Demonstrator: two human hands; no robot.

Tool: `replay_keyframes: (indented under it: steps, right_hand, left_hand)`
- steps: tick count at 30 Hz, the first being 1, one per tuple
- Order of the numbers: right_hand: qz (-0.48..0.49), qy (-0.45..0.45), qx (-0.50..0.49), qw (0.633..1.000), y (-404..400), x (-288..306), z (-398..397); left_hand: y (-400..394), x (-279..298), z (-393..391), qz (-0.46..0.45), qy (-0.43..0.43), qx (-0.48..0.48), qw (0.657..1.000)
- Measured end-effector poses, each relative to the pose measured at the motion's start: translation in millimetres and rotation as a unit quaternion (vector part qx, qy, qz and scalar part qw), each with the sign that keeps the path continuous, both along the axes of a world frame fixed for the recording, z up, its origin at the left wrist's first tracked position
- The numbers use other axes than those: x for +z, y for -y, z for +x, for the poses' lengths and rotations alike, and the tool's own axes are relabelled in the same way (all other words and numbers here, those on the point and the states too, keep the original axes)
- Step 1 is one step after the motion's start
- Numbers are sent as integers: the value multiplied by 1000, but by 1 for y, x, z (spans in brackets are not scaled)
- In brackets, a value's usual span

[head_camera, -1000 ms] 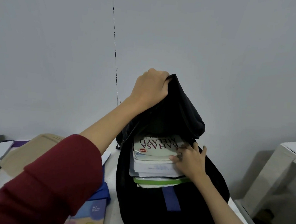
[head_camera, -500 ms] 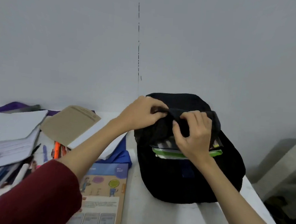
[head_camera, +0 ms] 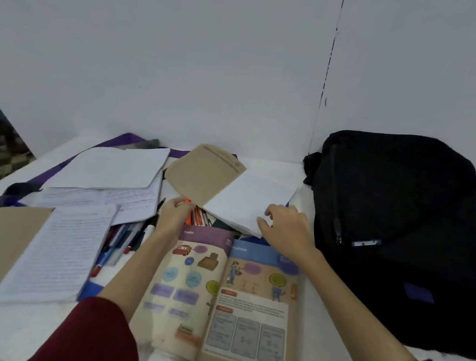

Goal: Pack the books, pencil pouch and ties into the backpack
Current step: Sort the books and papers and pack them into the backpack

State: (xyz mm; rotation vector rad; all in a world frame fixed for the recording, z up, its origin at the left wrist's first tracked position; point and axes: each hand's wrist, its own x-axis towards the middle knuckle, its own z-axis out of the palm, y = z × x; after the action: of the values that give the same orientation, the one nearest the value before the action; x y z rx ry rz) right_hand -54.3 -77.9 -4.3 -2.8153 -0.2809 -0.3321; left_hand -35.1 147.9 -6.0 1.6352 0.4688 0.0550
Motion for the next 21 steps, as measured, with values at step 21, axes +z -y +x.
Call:
replay_keyframes:
  steps: [21]
  right_hand:
    - [528, -145, -346, 762, -22, -19, 66]
  left_hand:
    - [-23, -5, 95, 326, 57, -343, 879]
